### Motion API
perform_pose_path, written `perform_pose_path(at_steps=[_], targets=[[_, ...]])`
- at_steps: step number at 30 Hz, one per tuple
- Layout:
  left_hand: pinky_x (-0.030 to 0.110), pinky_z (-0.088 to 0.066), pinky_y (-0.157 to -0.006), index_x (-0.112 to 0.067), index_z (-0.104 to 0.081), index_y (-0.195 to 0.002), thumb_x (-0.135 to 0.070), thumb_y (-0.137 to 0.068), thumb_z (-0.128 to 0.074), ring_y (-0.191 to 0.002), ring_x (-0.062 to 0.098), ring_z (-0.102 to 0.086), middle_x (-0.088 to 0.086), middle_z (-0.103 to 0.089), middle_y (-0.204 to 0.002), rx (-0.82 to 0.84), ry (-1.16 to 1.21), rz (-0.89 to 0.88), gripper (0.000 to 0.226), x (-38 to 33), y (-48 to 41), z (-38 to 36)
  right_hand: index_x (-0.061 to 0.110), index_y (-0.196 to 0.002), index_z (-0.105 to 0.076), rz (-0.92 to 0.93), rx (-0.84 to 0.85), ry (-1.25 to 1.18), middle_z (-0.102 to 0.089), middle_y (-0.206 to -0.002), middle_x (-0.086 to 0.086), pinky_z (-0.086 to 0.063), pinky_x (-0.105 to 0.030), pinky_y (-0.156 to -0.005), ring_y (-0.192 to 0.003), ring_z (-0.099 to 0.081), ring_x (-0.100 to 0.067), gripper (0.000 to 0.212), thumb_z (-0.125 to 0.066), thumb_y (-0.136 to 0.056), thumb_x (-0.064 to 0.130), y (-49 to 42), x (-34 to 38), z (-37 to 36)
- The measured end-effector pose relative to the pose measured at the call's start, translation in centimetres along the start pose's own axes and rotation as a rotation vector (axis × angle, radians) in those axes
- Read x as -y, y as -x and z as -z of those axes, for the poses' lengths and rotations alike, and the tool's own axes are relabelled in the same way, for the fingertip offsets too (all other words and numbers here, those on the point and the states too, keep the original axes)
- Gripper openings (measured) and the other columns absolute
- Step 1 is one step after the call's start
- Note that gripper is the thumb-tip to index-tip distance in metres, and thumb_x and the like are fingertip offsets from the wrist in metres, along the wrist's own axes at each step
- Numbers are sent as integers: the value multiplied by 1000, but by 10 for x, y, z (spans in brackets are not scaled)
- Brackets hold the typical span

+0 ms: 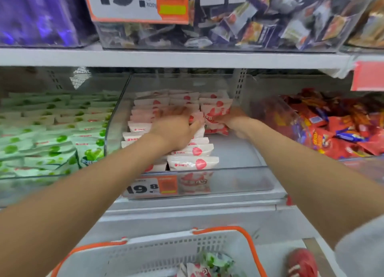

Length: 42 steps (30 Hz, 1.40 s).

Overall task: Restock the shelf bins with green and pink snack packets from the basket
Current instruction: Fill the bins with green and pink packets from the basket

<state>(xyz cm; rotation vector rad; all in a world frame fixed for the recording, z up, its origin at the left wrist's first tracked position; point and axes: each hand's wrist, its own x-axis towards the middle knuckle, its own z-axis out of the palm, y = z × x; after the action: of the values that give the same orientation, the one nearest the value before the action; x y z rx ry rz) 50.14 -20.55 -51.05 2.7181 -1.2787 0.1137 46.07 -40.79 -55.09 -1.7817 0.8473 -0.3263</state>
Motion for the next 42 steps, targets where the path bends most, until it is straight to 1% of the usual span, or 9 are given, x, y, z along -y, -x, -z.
perform_pose_path(at_steps=[5,11,18,23,27,29,34,38,42], targets=[[47,-26,-111,-25,-46,-132,-60,-96,-22,-130,25,-41,1,-48,-140,-57,20,-10,55,4,-2,-7,14,-118,-59,59,-43,151,-66,-112,3,-51,-20,-64,-96,-63,-15,57,-86,-68,13,-17,-7,-2],[47,-24,-113,-27,-44,-136,-63,-95,-20,-133,24,-39,-1,-47,-143,-81,47,4,60,4,-1,-9,14,-124,-49,149,-97,264,-62,-117,3,-51,-30,-86,-107,-59,-18,64,-83,-72,27,-25,-7,-15],[47,-25,-113,-25,-44,-135,-61,-97,-24,-134,24,-40,0,-48,-143,-84,51,7,56,4,-3,-10,11,-127,-38,155,-109,334,-58,-124,-3,-50,-34,-90,-112,-58,-25,68,-75,-79,41,-24,-7,-26],[48,-23,-114,-27,-45,-135,-62,-97,-22,-134,24,-39,0,-48,-143,-61,88,2,57,4,-3,-7,21,-117,-59,127,-66,326,-67,-114,1,-53,-32,-88,-106,-63,-20,66,-83,-62,47,-22,-5,-22],[44,-40,-101,-23,-59,-118,-62,-97,-28,-108,28,-57,4,-64,-113,-12,195,19,54,1,1,5,17,-117,-62,148,-84,547,-67,-112,-4,-52,-31,-82,-105,-64,-26,52,-75,-75,45,9,2,-8],[38,-49,-84,-20,-63,-102,-57,-98,-35,-88,26,-61,3,-66,-93,-105,180,14,46,-5,13,18,12,-108,-66,236,-111,530,-69,-107,-10,-50,-29,-79,-100,-65,-29,34,-70,-82,34,40,7,2],[35,-49,-69,-20,-58,-82,-32,-92,-48,-77,21,-57,-4,-60,-77,-318,264,-30,18,-32,83,45,12,-93,-64,494,-257,551,-64,-90,-4,-48,-32,-72,-87,-61,-25,11,-59,-84,11,158,26,9],[32,-39,-60,-20,-55,-76,-32,-87,-52,-77,25,-59,0,-64,-77,-143,312,89,16,-38,151,27,15,-83,-52,629,-271,569,-58,-77,-2,-46,-38,-63,-73,-56,-26,5,-56,-82,12,235,7,-7],[32,-48,-73,-19,-58,-80,-29,-85,-56,-90,26,-62,3,-67,-91,208,347,271,11,-14,212,-27,15,-98,-56,520,-7,694,-63,-91,-4,-43,-35,-66,-81,-59,-27,11,-54,-87,16,272,-59,-39]])
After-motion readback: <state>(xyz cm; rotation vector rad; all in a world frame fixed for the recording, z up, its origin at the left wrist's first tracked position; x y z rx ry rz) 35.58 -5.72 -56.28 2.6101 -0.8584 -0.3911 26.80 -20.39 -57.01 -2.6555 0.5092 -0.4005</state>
